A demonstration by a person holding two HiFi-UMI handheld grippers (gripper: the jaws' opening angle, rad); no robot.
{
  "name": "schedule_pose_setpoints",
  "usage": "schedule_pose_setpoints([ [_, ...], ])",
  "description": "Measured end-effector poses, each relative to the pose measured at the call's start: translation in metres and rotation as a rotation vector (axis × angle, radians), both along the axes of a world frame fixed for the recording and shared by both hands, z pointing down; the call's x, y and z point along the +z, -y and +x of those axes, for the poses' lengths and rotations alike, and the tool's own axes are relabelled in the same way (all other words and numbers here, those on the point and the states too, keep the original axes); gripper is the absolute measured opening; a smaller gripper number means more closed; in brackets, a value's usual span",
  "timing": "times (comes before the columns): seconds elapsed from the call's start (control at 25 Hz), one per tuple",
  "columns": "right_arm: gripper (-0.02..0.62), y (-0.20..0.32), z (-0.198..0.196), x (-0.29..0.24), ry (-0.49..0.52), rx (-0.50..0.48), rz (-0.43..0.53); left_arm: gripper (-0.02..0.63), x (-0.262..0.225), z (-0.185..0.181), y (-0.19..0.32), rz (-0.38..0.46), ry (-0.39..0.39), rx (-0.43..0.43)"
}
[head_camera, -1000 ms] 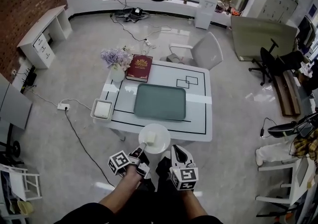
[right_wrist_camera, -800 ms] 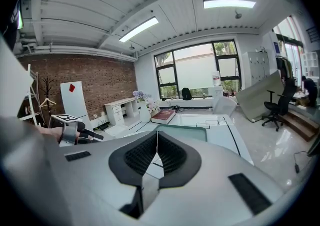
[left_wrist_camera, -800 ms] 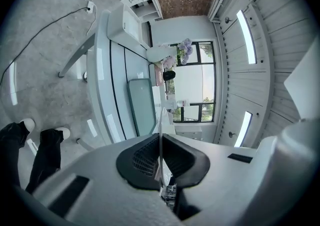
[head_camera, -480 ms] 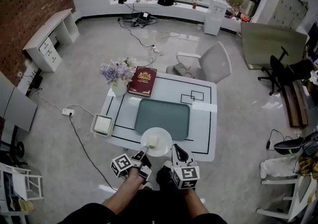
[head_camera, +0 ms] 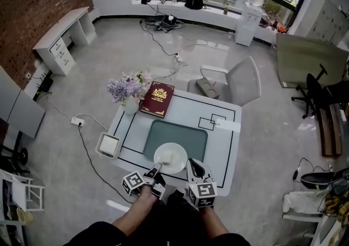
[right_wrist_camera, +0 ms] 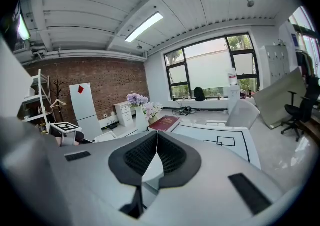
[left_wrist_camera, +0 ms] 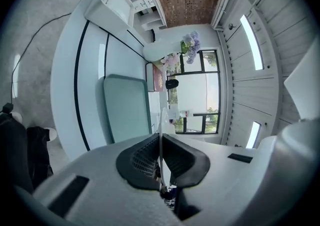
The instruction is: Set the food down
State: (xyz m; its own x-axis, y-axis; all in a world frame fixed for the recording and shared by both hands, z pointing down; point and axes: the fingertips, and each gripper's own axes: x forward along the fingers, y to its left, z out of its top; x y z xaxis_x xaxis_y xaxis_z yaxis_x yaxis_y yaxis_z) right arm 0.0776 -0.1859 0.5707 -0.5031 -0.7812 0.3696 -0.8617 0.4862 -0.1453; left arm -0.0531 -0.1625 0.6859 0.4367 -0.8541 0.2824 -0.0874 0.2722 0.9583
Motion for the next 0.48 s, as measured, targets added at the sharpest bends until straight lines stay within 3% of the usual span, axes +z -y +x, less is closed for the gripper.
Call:
schedule_pose_setpoints([
  [0.48, 0.009, 0.042, 0.011, 0.005, -0.004, -0.015, -0.054, 0.015, 0.003, 0.002, 0.052, 0.004, 0.026, -0.021],
])
